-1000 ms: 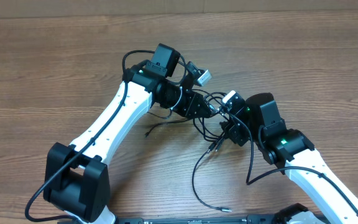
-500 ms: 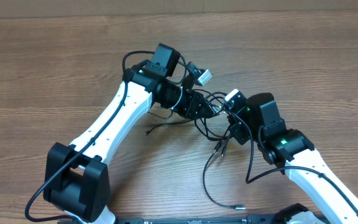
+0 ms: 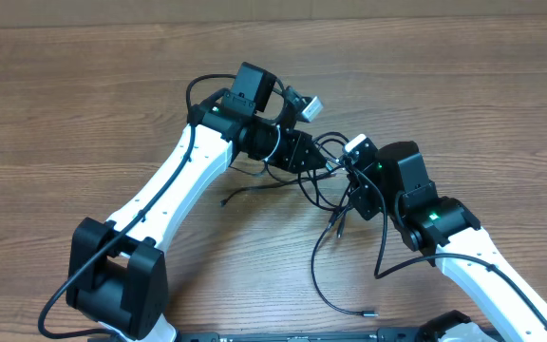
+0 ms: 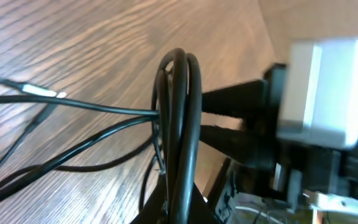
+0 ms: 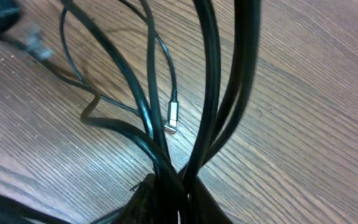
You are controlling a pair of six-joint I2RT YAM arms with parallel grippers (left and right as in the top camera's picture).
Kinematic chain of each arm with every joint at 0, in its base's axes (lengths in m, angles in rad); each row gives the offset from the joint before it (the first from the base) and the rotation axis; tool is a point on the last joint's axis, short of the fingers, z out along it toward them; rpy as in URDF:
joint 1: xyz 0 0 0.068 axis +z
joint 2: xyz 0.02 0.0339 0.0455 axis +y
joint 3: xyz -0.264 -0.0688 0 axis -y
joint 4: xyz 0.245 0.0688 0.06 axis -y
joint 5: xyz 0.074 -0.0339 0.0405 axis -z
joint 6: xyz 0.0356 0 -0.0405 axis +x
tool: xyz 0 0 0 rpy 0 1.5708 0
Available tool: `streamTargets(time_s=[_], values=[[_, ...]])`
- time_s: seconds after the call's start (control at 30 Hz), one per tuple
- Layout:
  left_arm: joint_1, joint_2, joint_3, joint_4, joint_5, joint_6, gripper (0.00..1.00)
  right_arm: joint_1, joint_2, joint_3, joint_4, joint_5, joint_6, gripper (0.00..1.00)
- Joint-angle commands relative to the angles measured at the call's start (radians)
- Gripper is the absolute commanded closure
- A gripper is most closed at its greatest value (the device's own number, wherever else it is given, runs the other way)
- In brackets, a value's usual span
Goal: Untangle cables
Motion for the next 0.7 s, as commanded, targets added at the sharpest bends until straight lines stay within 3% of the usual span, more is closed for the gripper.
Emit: streamTargets(time_s=[0.0, 0.6, 0.63, 0.67], values=[[-0.003, 0.009, -0.001, 0.012, -0.091, -0.092, 0.96, 0.006, -0.026, 0.018, -0.002, -0.050, 0.022, 0.87], [-0.004, 0.009, -0.001, 0.012, -0.148, -0.120, 0.96, 0.004, -0.247, 0.018, -0.027, -0.112, 0.029, 0.87], [-0.004, 0.009, -0.001, 0.012, -0.140, -0.120, 0.96, 0.003, -0.249, 0.018, -0.032, -0.107, 0.026, 0.85], [-0.004, 0.009, -0.001, 0.012, -0.125, -0.118, 0.96, 0.003, -0.248, 0.018, -0.045, -0.108, 0.001, 0.76]])
